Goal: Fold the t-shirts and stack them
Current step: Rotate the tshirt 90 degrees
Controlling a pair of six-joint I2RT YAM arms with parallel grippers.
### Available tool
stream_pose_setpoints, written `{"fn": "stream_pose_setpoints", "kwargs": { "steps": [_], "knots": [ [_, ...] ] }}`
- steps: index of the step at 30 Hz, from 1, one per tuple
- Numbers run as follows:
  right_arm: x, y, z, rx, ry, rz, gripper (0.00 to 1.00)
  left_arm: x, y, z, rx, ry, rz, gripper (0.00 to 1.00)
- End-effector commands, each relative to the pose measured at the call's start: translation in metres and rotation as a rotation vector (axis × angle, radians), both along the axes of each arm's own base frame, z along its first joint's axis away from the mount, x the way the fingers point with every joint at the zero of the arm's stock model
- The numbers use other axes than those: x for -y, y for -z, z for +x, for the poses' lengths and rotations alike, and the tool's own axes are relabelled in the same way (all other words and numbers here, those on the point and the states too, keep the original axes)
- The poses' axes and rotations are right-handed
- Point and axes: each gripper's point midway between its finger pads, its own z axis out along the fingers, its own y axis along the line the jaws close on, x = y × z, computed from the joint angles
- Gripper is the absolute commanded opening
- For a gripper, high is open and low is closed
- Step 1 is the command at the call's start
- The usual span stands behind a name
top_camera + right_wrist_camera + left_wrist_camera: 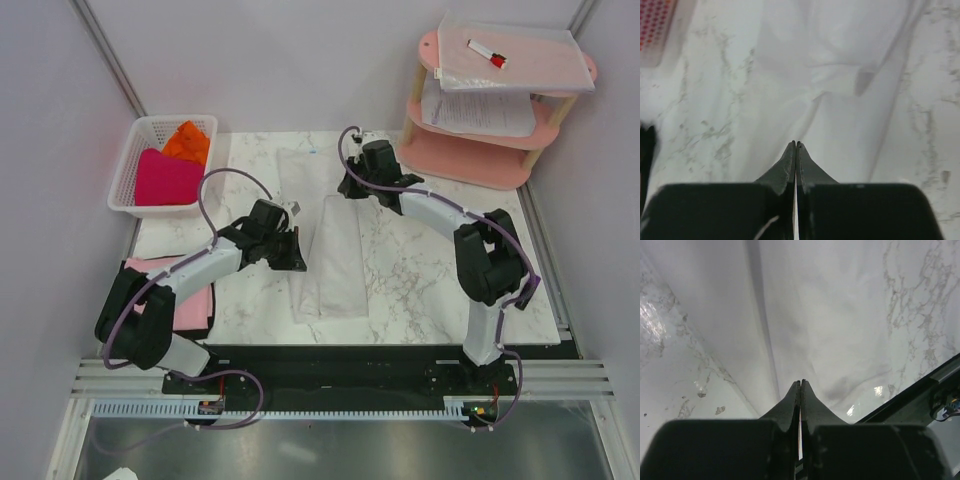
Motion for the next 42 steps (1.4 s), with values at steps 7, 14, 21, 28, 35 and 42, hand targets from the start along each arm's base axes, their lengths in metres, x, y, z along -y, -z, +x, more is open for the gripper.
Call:
{"fn": "stream_pose_setpoints", "kwargs": {
  "steps": [7,14,21,28,35,42],
  "knots": [
    [-0.074,0.015,-0.145,-0.239,-0.381,0.106,0.25,-0.031,0.051,-0.013,-0.118,-0.085,0.133,0.05],
    [-0.087,0.033,-0.206,-0.277,-0.443,0.04,0.24,-0.033,0.065,-0.016,-0.137,-0.089,0.131,0.06],
    [-0.112,0.025,-0.234,-0.238,-0.494,0.037,0.07,-0.037,0.082,-0.021,-0.169,-0.094,0.15,0.02],
    [-0.127,0.06,-0.246,-0.308,-0.527,-0.051,0.02,-0.046,0.09,-0.024,-0.186,-0.127,0.174,0.02],
    [-0.137,0.078,-0.258,-0.331,-0.553,-0.101,0.01,-0.055,0.09,-0.024,-0.18,-0.153,0.183,0.02],
    [-0.102,0.085,-0.251,-0.347,-0.458,-0.302,0.0,-0.056,0.091,-0.025,-0.192,-0.155,0.178,0.02]
  ]
}}
